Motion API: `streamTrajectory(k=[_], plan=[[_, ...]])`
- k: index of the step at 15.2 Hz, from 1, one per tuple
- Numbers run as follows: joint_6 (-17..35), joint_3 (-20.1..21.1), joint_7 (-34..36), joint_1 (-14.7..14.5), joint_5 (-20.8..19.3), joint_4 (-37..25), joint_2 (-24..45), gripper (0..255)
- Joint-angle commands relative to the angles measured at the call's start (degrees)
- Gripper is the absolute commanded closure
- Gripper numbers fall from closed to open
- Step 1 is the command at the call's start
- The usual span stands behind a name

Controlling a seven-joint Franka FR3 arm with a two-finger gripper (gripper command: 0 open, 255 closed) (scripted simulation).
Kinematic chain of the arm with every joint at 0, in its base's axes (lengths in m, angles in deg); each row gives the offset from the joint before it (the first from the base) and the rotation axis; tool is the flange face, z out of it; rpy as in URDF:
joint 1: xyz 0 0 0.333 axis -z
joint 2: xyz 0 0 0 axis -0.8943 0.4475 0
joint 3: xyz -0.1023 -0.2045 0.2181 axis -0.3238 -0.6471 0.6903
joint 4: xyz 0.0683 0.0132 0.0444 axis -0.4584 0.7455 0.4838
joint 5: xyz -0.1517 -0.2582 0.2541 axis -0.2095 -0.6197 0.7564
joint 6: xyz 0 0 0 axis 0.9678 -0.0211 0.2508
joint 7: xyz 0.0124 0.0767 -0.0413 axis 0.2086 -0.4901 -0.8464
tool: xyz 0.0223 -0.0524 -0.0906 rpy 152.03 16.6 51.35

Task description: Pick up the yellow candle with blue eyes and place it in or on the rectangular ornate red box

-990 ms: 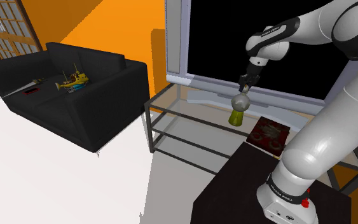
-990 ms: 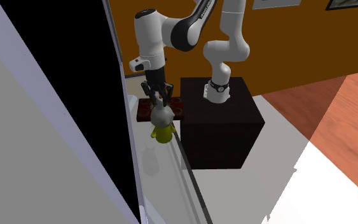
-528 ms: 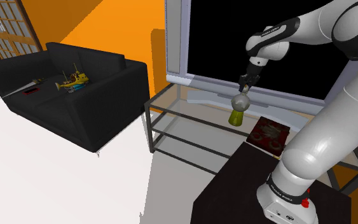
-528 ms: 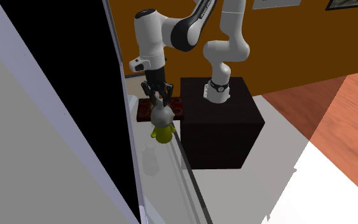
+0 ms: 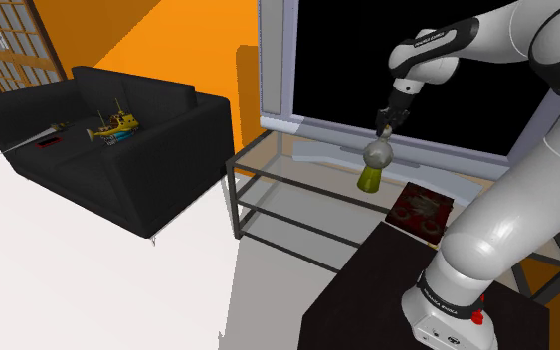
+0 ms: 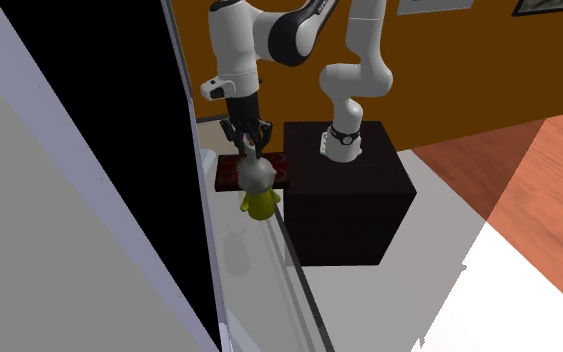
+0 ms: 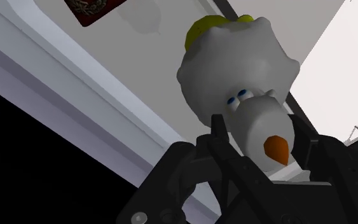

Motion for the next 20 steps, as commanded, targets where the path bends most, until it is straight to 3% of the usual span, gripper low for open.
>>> streamTrajectory(k=[1, 16, 20], plan=[[-1.6, 0.2, 0.4, 0.0, -0.2, -1.4, -0.4, 255], [-12.9, 1.5, 2.6, -0.1, -1.3, -11.3, -2.2, 255], [-17.2, 1.1, 1.4, 2.0, -4.5, -10.7, -7.7, 255]])
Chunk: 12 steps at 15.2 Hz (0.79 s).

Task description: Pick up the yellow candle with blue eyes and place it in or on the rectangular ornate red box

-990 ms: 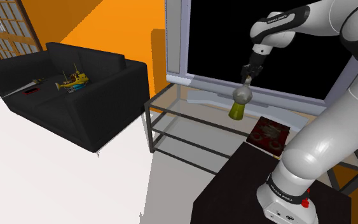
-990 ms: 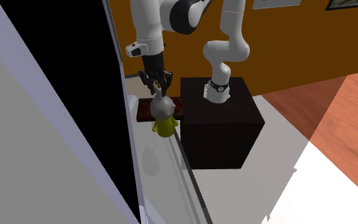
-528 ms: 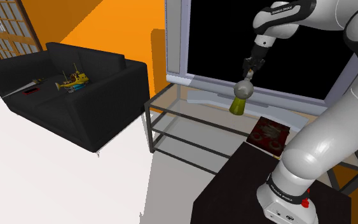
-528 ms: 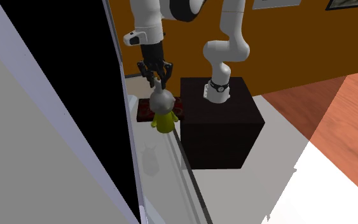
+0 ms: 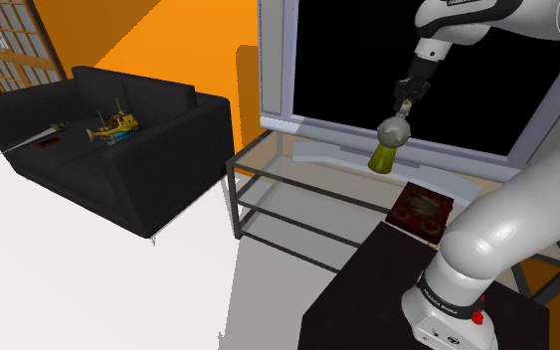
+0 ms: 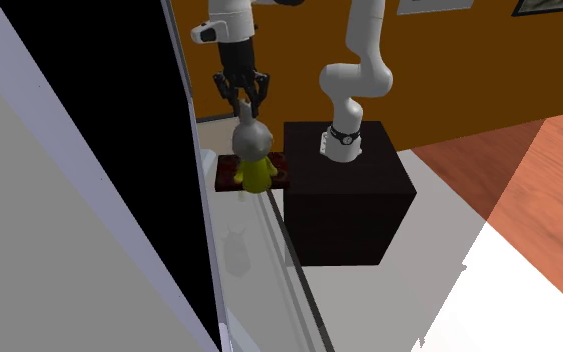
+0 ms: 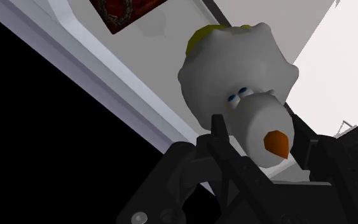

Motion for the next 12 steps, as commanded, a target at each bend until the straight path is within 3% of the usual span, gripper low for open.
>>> streamTrajectory(k=[1, 12], plan=[[-2.7, -0.2, -0.7, 1.0, -1.4, -0.6, -2.4, 255], [-16.6, -2.6, -7.4, 6.3, -7.3, -6.1, -12.1, 255]])
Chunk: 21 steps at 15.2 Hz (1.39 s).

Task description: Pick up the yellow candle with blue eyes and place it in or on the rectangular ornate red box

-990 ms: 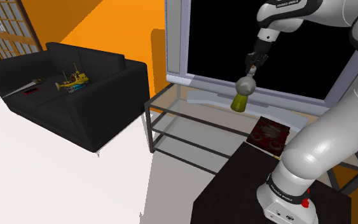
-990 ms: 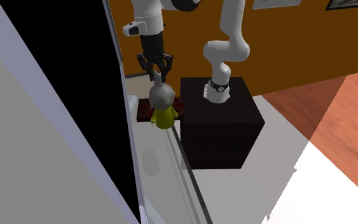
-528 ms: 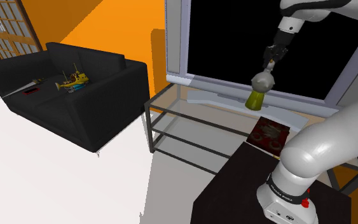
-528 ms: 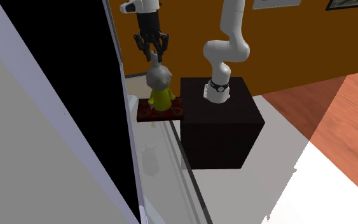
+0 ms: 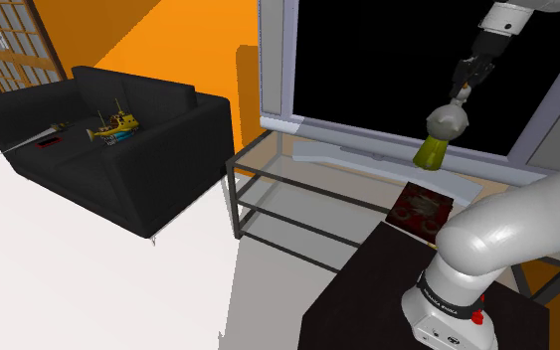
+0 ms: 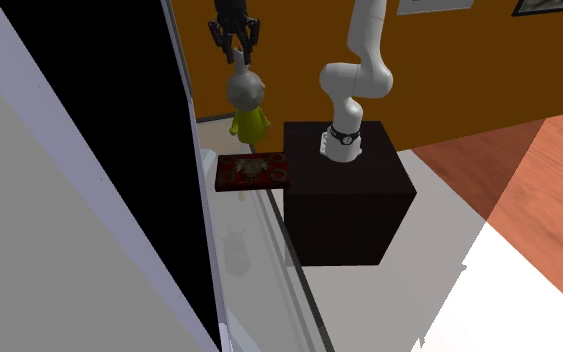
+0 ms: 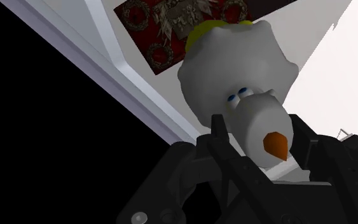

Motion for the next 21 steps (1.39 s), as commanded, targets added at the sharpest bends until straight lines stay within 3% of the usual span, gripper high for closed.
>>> streamTrajectory(k=[1, 3, 21], plan=[[-2.7, -0.2, -1.2, 0.7, -0.8, -1.7, -1.2, 255], [-4.8, -0.9, -2.6, 1.3, -1.4, -3.3, -1.9, 255], [8.0, -2.5, -2.4, 3.5, -4.4, 13.3, -5.9, 255]])
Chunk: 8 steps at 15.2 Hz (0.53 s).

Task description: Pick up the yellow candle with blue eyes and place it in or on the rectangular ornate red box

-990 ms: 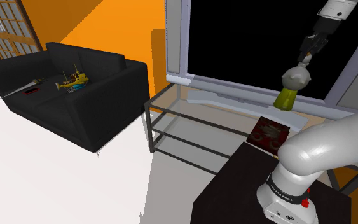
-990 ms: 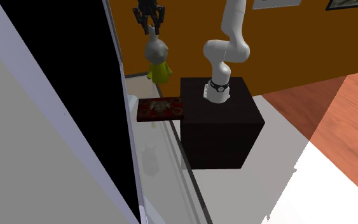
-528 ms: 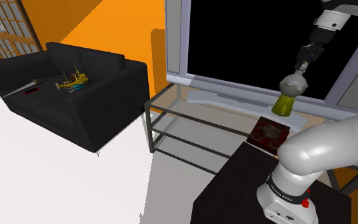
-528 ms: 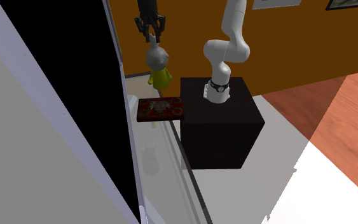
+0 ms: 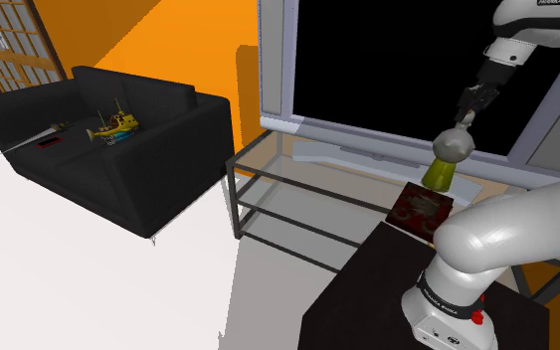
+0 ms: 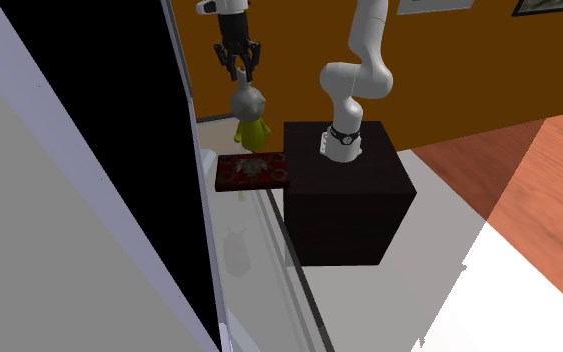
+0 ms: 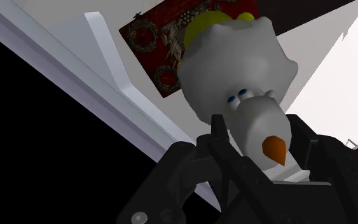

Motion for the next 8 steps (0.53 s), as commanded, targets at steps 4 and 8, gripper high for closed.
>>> streamTrajectory(k=[4, 8], plan=[[3.7, -0.8, -0.1, 0.5, -0.8, 4.1, -0.5, 255], [6.6, -1.7, -0.2, 0.7, -1.4, 7.1, -0.6, 255]])
